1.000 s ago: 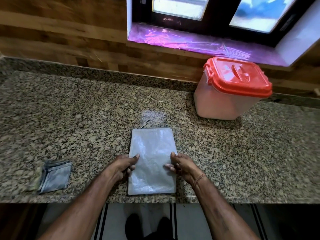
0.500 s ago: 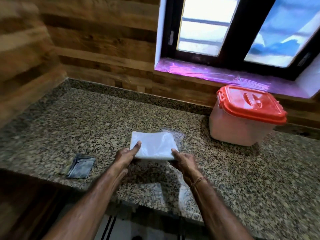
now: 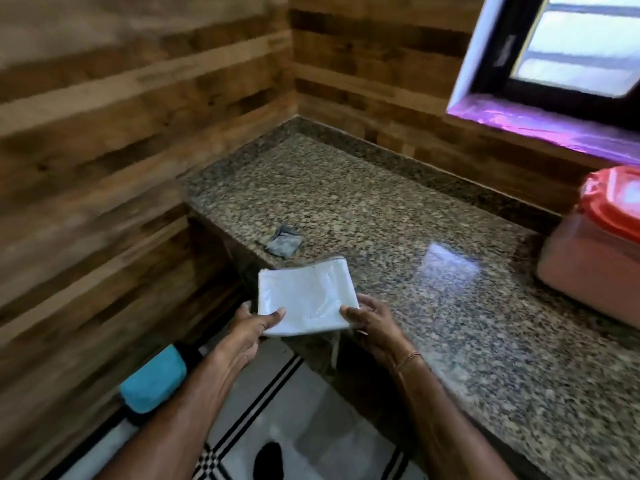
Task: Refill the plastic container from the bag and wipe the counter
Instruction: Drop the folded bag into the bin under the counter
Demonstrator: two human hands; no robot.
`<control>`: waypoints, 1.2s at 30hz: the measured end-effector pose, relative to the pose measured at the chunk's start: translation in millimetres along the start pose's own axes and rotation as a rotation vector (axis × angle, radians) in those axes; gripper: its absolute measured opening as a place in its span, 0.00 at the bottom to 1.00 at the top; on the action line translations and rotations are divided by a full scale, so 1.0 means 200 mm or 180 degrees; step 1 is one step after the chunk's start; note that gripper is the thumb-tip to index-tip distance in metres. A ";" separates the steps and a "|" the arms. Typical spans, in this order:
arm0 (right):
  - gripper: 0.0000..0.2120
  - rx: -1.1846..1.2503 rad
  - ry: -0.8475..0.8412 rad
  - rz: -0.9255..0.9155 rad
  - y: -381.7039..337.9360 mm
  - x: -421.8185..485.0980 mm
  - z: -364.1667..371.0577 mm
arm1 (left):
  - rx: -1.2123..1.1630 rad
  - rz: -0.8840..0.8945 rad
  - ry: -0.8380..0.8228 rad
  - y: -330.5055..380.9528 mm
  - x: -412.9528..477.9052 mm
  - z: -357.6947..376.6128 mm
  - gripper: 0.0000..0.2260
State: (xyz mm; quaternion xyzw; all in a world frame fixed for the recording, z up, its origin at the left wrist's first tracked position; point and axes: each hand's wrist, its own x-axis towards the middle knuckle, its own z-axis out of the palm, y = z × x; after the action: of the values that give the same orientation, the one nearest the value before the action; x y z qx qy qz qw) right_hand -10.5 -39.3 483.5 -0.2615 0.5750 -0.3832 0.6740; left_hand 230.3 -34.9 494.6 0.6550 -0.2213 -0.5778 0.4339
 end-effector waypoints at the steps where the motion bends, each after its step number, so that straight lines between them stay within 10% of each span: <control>1: 0.20 -0.0192 -0.0148 0.0061 0.01 -0.01 0.07 | 0.0056 0.0023 -0.0034 -0.03 -0.02 -0.10 0.26; 18: 0.25 -0.2188 -0.0794 -0.0161 0.57 0.16 1.63 | -0.0997 -0.0116 0.1104 -0.30 -0.06 -1.60 0.06; 24: 0.10 -0.2861 -0.0921 -0.0304 0.88 0.40 2.02 | -0.1115 -0.0309 0.1630 -0.48 0.19 -1.99 0.08; 36: 0.14 -0.2921 -0.0773 0.0904 2.25 1.51 2.33 | -0.1496 -0.0775 0.2957 -1.42 1.17 -2.53 0.13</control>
State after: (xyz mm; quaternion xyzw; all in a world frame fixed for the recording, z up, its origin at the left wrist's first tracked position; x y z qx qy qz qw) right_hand 555.0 -71.5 47.3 -0.4931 0.6316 0.0384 0.5970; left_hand 706.0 87.2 105.7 0.7478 0.2072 -0.3071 0.5510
